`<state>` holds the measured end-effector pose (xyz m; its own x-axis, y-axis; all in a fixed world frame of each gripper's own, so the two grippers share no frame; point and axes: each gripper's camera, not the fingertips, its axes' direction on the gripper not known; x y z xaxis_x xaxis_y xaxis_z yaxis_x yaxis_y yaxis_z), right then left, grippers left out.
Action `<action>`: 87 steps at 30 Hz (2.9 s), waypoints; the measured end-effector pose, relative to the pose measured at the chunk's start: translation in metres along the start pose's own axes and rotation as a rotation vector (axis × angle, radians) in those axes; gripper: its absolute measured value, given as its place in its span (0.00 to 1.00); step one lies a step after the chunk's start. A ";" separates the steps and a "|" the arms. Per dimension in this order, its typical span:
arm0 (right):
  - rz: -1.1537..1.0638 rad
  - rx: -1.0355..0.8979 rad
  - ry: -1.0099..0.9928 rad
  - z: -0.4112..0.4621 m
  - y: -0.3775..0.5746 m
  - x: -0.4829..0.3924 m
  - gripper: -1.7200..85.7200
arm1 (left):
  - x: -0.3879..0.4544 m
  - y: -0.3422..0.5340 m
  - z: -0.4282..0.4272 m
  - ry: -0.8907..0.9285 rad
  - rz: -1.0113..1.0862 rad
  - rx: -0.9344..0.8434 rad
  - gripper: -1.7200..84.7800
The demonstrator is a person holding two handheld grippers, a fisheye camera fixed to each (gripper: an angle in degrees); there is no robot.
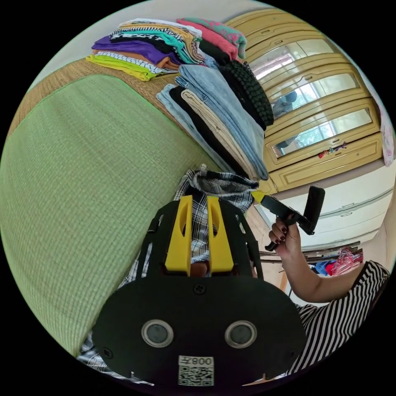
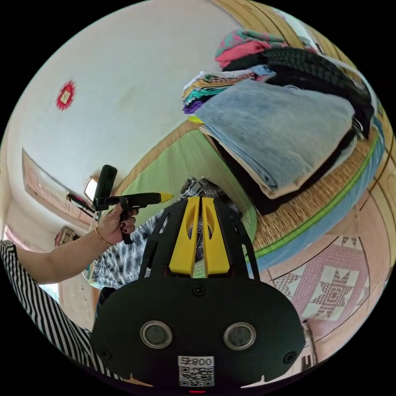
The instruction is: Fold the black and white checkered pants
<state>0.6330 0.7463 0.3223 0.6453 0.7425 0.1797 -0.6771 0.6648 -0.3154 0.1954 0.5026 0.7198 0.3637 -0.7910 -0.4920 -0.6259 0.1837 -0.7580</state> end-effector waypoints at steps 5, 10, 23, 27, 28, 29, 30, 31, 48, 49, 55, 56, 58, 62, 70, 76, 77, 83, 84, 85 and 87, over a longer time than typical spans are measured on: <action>0.121 0.030 -0.069 -0.004 0.004 0.040 0.02 | 0.016 -0.022 0.015 0.010 0.032 -0.023 0.07; 0.197 0.040 -0.092 -0.004 0.005 0.067 0.03 | 0.034 -0.039 0.015 0.030 0.074 -0.001 0.06; 0.318 0.036 -0.226 0.010 0.000 0.107 0.03 | 0.056 -0.015 -0.015 0.090 0.073 0.104 0.04; 0.345 0.056 -0.262 0.011 0.000 0.110 0.03 | 0.065 -0.005 -0.009 0.021 0.057 0.035 0.03; 0.349 0.068 -0.266 0.010 0.000 0.109 0.03 | 0.067 -0.005 -0.007 0.030 0.047 0.010 0.03; 0.345 0.079 -0.265 0.008 0.000 0.107 0.03 | 0.069 -0.006 -0.006 0.038 0.036 0.004 0.02; 0.340 0.086 -0.263 0.007 0.000 0.105 0.03 | 0.071 -0.006 -0.007 0.040 0.029 0.003 0.02; 0.323 0.100 -0.259 0.004 0.000 0.100 0.02 | 0.074 -0.006 -0.009 0.051 0.020 0.006 0.02; 0.046 -0.116 -0.005 0.076 -0.048 0.019 0.02 | 0.105 0.156 -0.148 0.112 0.013 0.157 0.02; 0.012 -0.125 -0.013 0.078 -0.048 0.009 0.02 | 0.102 0.182 -0.162 0.087 -0.022 0.160 0.03; -0.186 -0.185 -0.103 0.104 -0.056 -0.058 0.02 | 0.090 0.298 -0.239 -0.159 -0.316 0.169 0.04; -0.233 -0.214 -0.162 0.116 -0.058 -0.076 0.02 | 0.088 0.316 -0.255 -0.213 -0.366 0.186 0.05; -0.309 -0.280 -0.264 0.141 -0.061 -0.106 0.02 | 0.084 0.339 -0.277 -0.269 -0.447 0.220 0.05; -0.516 -0.476 -0.438 0.211 -0.059 -0.191 0.03 | 0.082 0.373 -0.316 -0.352 -0.542 0.288 0.07; -0.769 -0.741 -0.518 0.313 -0.022 -0.308 0.04 | 0.085 0.388 -0.341 -0.533 -0.532 0.145 0.07; -0.900 -0.929 -0.455 0.362 0.031 -0.342 0.03 | 0.112 0.436 -0.363 -0.486 -0.547 0.235 0.03; -0.905 -0.914 -0.462 0.364 0.035 -0.344 0.03 | 0.120 0.448 -0.369 -0.487 -0.547 0.269 0.03; -0.895 -0.933 -0.492 0.374 0.027 -0.359 0.03 | 0.146 0.497 -0.389 -0.460 -0.592 0.315 0.02; -0.898 -0.928 -0.499 0.373 0.025 -0.362 0.03 | 0.148 0.500 -0.391 -0.456 -0.591 0.313 0.02; -0.899 -0.912 -0.519 0.373 0.021 -0.369 0.03 | 0.150 0.505 -0.394 -0.453 -0.594 0.307 0.02; -0.900 -0.881 -0.556 0.372 0.012 -0.381 0.03 | 0.155 0.512 -0.399 -0.449 -0.590 0.298 0.02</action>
<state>0.2473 0.5022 0.5964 0.3712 0.1607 0.9146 0.4758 0.8128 -0.3360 -0.3441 0.2414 0.4268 0.8605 -0.5069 -0.0512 -0.0558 0.0061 -0.9984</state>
